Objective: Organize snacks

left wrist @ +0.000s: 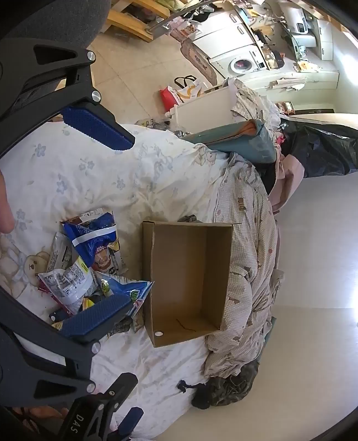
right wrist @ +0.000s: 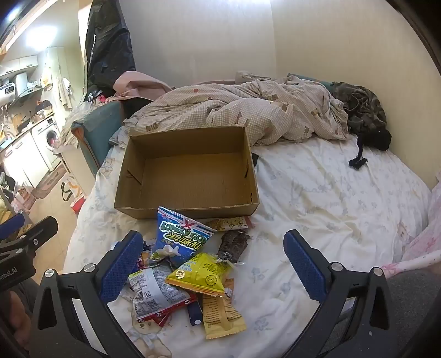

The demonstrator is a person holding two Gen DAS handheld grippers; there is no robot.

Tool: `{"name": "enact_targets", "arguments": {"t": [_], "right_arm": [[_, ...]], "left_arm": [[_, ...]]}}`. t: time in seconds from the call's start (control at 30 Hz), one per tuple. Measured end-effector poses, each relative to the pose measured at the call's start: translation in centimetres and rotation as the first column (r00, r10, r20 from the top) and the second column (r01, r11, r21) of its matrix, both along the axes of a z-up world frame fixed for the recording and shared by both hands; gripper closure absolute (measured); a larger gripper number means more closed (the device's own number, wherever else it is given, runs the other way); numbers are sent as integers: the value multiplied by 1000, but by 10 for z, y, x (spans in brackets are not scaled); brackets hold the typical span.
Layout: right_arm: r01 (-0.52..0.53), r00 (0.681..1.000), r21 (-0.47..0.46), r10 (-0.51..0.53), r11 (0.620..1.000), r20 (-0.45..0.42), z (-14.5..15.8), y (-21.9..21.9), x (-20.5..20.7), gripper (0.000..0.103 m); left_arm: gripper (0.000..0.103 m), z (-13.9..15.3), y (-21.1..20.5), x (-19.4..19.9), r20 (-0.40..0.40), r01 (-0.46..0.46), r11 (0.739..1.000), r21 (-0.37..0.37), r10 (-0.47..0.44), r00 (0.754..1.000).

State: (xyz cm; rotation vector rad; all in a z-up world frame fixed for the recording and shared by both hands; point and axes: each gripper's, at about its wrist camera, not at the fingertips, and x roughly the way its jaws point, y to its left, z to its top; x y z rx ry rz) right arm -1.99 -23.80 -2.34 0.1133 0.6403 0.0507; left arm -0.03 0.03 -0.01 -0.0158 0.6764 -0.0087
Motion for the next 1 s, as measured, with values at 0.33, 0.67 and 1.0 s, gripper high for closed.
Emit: {"name": "enact_targets", "arguments": {"t": [0.33, 0.67, 1.0], "right_arm": [[-1, 1000, 5, 1, 1000, -2, 0, 0, 0, 0], [-2, 1000, 3, 2, 1000, -1, 1, 1, 0, 0], [-2, 1000, 0, 2, 1000, -1, 1, 2, 1, 0]], "left_arm": [[0, 0, -1, 0, -3, -2, 1000, 6, 2, 1000], [0, 1, -1, 1, -1, -4, 1000, 10, 4, 1000], [0, 3, -2, 0, 1, -1, 1000, 13, 1, 1000]]}}
